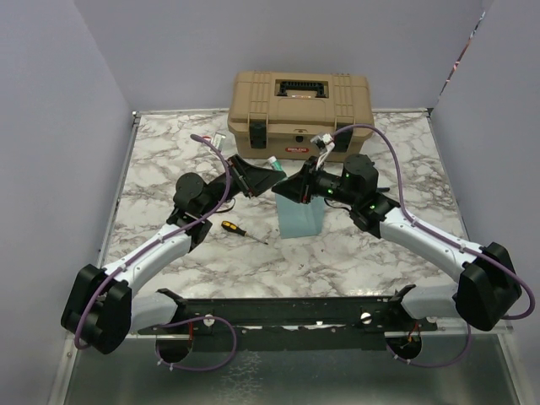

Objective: Place the letter into the envelope and seal it

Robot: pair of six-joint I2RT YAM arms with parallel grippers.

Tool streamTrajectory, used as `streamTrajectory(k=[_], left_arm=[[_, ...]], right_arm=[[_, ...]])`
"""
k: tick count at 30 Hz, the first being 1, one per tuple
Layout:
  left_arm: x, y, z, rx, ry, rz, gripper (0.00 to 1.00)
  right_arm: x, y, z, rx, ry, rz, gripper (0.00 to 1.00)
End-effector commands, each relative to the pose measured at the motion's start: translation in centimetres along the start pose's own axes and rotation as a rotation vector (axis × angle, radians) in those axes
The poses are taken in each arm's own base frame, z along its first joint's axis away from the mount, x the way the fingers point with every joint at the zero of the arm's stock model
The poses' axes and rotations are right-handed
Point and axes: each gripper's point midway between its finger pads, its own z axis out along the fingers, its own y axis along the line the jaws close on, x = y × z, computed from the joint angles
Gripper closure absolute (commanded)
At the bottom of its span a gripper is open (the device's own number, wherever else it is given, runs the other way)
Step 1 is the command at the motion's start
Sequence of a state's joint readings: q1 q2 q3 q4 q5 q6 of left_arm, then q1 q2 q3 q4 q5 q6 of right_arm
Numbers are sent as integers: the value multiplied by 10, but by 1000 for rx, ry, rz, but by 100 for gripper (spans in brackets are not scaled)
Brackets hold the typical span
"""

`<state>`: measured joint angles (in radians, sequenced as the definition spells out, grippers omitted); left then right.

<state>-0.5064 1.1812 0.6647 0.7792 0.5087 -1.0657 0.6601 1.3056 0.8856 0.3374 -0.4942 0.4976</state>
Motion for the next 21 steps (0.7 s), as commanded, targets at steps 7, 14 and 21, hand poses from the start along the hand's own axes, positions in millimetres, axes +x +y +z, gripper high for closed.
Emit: streamTrajectory(k=[7,14,21], left_arm=[[-11,-9,3,45,-72,25,39],[-7,-4,4,36,-63,16,68],[-3,3,1,-5,-30,126,100]], right_arm=[[-6,24,3,-114,12,28,94],[-7,22,3,-88,36,54,93],[-7,25,-11,-52,95,-21,25]])
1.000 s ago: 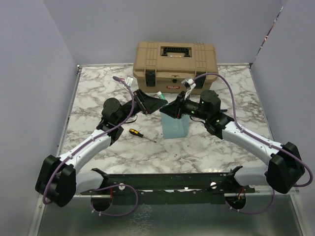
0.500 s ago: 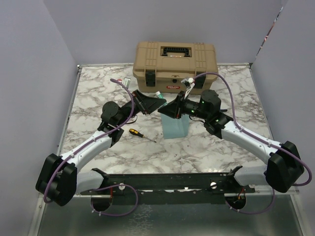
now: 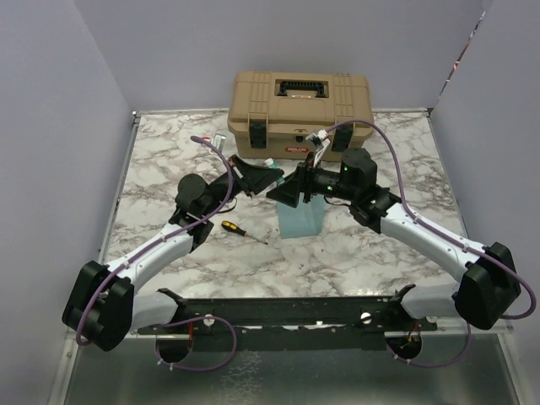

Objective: Place the letter into the envelope and seal it

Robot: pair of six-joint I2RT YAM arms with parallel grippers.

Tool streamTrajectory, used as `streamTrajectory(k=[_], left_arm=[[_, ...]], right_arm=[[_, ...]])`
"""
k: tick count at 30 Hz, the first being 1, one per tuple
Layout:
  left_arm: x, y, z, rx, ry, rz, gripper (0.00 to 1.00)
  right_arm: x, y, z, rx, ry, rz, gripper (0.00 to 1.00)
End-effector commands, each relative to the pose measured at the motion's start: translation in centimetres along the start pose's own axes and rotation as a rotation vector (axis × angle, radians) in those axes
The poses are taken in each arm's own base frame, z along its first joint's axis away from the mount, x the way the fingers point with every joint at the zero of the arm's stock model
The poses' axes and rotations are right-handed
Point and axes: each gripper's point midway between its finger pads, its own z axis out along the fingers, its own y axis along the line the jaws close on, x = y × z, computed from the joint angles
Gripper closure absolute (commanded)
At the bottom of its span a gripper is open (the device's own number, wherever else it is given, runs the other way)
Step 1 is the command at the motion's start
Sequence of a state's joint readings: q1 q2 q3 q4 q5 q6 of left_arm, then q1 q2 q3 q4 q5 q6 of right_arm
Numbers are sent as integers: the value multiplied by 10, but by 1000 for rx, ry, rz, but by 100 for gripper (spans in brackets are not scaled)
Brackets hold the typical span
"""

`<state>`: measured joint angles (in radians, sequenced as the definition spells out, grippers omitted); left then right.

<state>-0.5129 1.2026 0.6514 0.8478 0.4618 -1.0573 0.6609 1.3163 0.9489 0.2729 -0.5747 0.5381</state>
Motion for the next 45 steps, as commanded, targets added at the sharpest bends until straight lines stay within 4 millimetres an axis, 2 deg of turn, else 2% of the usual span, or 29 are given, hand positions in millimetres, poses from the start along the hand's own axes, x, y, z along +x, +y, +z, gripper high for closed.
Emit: streamTrajectory(k=[1,3,7,10,12,14,16,24,27,29,33,36,37,41,42,45], left_arm=[[4,2,-2,-20,39,135,100],[8,5,-2,-29,88,204,100],[22,0,-5,20,212,334,100],[32,-13,-9,117,289,415,100],[37,-19,-12,165,327,449,100],[40,-25,-15,204,351,474,100],[41,-30,-16,231,366,485,100],[43,-36,-16,256,384,473,100],[42,-36,-16,250,380,465,100],[41,-36,-15,244,375,459,100],[39,-39,-15,240,371,439,100],[35,-40,-14,217,348,413,100],[32,-41,-13,204,336,399,99],[17,-39,-8,121,249,334,66],[15,-37,-8,103,234,317,62],[17,-35,-11,87,227,281,63]], right_arm=[[-1,9,-17,26,57,-89,20],[0,10,-28,51,78,-145,15],[-8,22,-44,70,88,-181,15],[-21,36,-47,41,52,-180,22],[-31,45,-46,16,27,-174,32],[-44,46,-43,34,1,-155,40],[-53,40,-39,78,-18,-133,41],[-42,26,-21,82,69,-102,36],[-39,25,-19,74,85,-99,41],[-39,26,-18,66,84,-101,48],[-44,26,-20,82,58,-99,75],[-46,28,-20,77,44,-95,86],[-47,29,-21,74,37,-94,87],[-55,32,-27,83,-29,-98,92],[-59,36,-29,74,-50,-103,93],[-67,46,-31,35,-99,-101,96]])
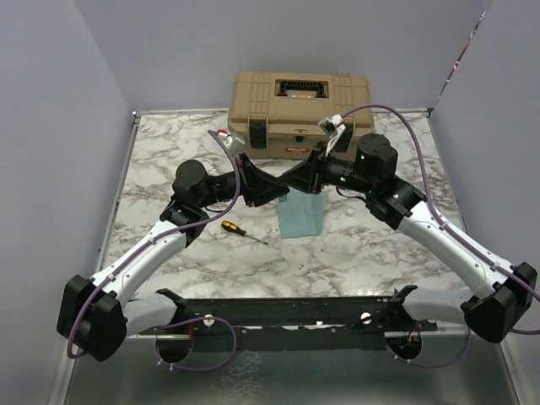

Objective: Place the letter into the envelope and seal it

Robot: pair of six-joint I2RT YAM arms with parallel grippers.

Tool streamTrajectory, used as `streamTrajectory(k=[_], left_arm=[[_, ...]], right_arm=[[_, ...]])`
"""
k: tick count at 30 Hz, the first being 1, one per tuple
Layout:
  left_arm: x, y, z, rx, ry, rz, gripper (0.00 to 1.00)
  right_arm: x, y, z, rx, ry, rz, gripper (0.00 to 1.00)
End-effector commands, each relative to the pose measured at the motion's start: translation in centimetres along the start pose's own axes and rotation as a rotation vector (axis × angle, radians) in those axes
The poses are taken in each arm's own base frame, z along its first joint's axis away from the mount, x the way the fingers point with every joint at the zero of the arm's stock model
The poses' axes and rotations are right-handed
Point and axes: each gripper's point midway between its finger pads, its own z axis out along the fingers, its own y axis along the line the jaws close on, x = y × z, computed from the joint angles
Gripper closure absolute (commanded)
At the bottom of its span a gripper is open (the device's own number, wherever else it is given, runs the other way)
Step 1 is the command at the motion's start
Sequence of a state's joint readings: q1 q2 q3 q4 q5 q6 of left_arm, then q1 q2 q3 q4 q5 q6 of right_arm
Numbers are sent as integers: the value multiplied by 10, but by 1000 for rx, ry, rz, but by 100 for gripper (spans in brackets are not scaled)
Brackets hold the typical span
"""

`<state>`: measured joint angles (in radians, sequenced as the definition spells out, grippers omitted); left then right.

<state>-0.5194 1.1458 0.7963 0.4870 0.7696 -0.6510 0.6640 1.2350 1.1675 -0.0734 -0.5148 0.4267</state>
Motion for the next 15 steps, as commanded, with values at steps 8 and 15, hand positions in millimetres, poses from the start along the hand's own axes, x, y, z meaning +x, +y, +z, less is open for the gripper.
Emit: streamTrajectory(k=[8,15], left_arm=[[-7,-6,-1,6,-39,-66,61],[1,-12,1,56,-9,-68,71]], right_arm=[[-32,27,-9,-98,-155,0,99],[-38,27,-9,-101,-200,77,99]])
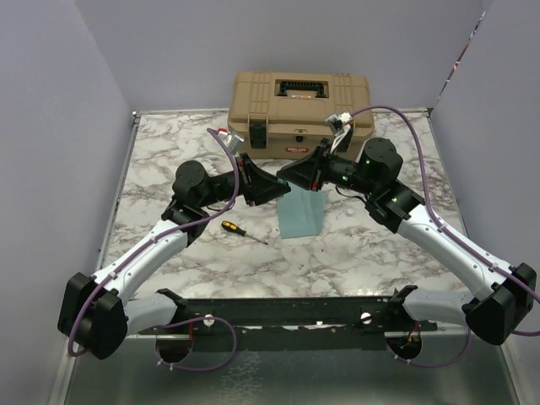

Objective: Place the letter into the envelope and seal it

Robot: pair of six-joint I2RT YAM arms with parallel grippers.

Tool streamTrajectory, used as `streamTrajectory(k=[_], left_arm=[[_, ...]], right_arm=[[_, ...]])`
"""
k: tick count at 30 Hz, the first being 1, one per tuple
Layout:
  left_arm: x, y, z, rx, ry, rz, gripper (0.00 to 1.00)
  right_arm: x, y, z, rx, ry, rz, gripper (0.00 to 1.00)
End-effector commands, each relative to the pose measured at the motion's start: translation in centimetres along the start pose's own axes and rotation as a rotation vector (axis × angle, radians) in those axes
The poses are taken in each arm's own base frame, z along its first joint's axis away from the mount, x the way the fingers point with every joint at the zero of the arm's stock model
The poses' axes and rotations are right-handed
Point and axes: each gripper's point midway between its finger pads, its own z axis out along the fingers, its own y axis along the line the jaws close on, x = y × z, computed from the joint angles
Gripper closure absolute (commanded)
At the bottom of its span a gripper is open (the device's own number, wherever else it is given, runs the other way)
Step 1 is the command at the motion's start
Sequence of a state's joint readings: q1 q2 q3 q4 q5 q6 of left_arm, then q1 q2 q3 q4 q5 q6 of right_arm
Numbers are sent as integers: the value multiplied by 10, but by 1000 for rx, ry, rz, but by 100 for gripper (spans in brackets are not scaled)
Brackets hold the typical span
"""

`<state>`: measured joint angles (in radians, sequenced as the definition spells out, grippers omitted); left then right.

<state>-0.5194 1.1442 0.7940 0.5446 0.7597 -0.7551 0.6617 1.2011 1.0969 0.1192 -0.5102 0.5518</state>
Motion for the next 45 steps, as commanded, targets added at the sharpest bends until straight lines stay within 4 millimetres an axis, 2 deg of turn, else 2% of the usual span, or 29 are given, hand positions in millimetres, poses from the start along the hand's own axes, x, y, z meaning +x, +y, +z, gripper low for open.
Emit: streamTrajectory(k=[1,3,7,8,10,12,13,15,18,22,29,33,36,41,45], left_arm=[[11,-3,0,39,30,1,78],[9,-3,0,37,21,10,100],[10,-6,-1,52,25,39,100],[11,-9,-2,66,34,48,100],[14,-16,-4,99,57,63,100],[19,-25,-8,147,92,85,100],[23,-28,-10,171,114,93,100],[36,-39,-18,250,189,132,100],[57,-42,-29,315,288,170,100],[59,-39,-28,336,345,195,100],[61,-26,-24,284,372,201,100],[61,-25,-25,273,368,205,100],[62,-26,-26,274,368,214,100],[64,-23,-26,266,373,216,100],[63,-24,-27,264,373,220,100]], right_arm=[[-18,15,-3,-44,-77,37,99],[-16,14,-2,-39,-69,41,99],[-3,9,-3,-37,7,-42,99],[1,8,-3,-43,44,-76,94],[12,14,-7,-98,134,-139,71],[13,19,-12,-124,185,-183,47],[10,22,-14,-130,205,-208,42],[18,20,-19,-144,284,-244,36],[39,23,-30,-237,404,-325,34],[54,32,-41,-358,477,-367,33],[64,33,-35,-445,519,-324,40],[68,27,-30,-427,516,-310,54],[66,29,-30,-433,506,-305,55],[62,33,-32,-427,491,-312,49],[63,35,-36,-427,499,-302,56]])
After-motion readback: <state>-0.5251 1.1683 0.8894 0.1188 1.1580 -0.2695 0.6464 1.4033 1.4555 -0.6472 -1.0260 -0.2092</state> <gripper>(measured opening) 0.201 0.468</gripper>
